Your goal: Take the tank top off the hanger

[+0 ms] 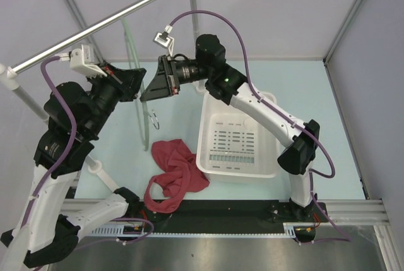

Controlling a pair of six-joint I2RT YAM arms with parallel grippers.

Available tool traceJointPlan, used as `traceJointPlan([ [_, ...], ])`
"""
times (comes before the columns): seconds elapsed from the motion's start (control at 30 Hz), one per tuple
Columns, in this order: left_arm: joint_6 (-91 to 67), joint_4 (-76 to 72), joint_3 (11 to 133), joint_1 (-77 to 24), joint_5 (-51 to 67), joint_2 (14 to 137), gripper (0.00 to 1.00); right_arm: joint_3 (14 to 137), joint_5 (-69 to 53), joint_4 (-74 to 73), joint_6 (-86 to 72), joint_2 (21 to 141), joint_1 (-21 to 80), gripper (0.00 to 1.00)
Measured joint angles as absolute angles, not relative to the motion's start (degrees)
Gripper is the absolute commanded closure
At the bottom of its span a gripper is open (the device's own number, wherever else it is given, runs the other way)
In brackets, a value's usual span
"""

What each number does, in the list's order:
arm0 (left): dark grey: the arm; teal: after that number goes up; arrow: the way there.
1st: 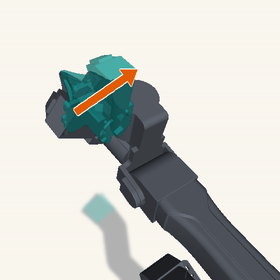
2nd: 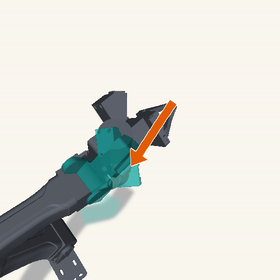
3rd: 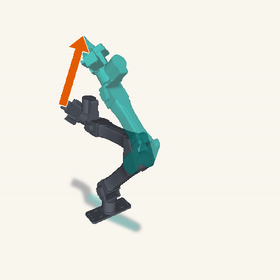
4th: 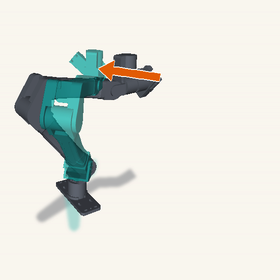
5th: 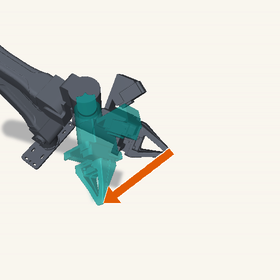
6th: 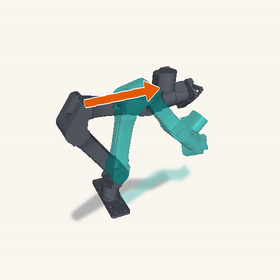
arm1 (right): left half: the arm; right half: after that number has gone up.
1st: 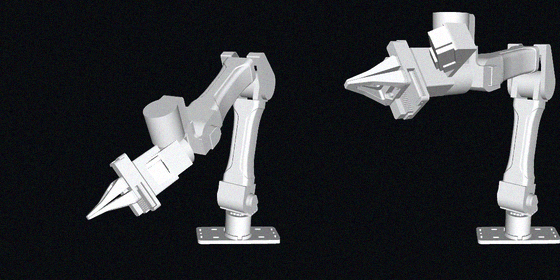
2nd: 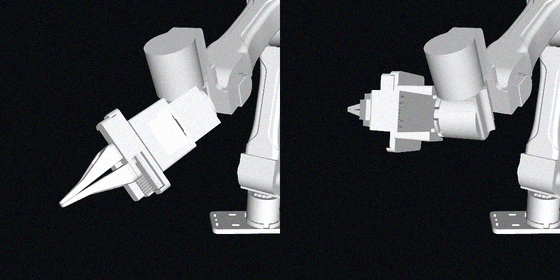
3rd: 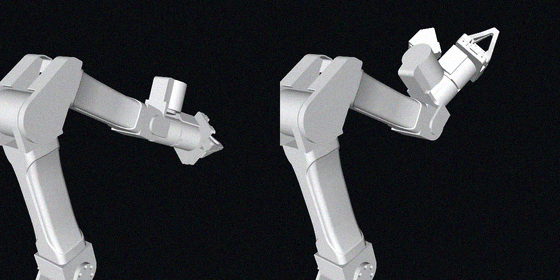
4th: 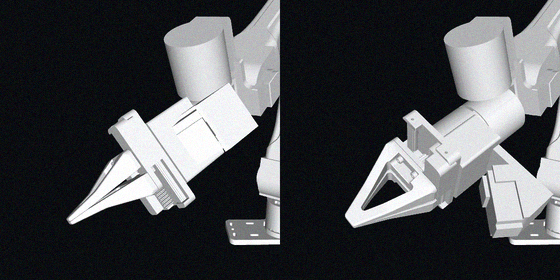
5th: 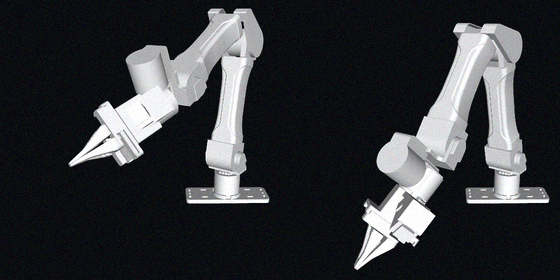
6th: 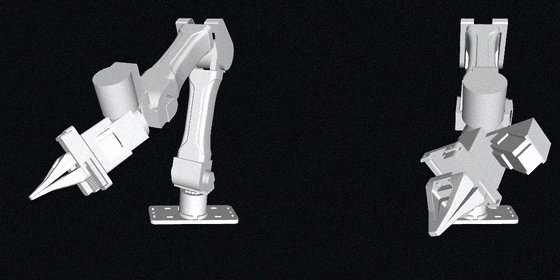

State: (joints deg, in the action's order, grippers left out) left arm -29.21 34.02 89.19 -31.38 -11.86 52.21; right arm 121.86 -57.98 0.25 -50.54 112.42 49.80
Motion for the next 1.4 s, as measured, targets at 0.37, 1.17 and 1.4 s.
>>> traceJointPlan([
  [0.37, -31.73, 31.42, 89.27, -31.09, -9.67, 51.11, 1.00, 116.40, -40.77, -29.41, -31.59, 105.27, 45.23, 0.08],
  [1.17, -68.55, 18.28, 71.77, -31.09, -17.41, 35.55, 1.00, 59.75, 3.09, 11.38, -4.05, 69.17, 76.69, 0.12],
  [1.4, -73.56, 18.04, 71.31, -31.09, -17.82, 33.61, 1.00, 55.37, 13.72, 20.80, -1.19, 69.76, 78.83, 0.99],
])
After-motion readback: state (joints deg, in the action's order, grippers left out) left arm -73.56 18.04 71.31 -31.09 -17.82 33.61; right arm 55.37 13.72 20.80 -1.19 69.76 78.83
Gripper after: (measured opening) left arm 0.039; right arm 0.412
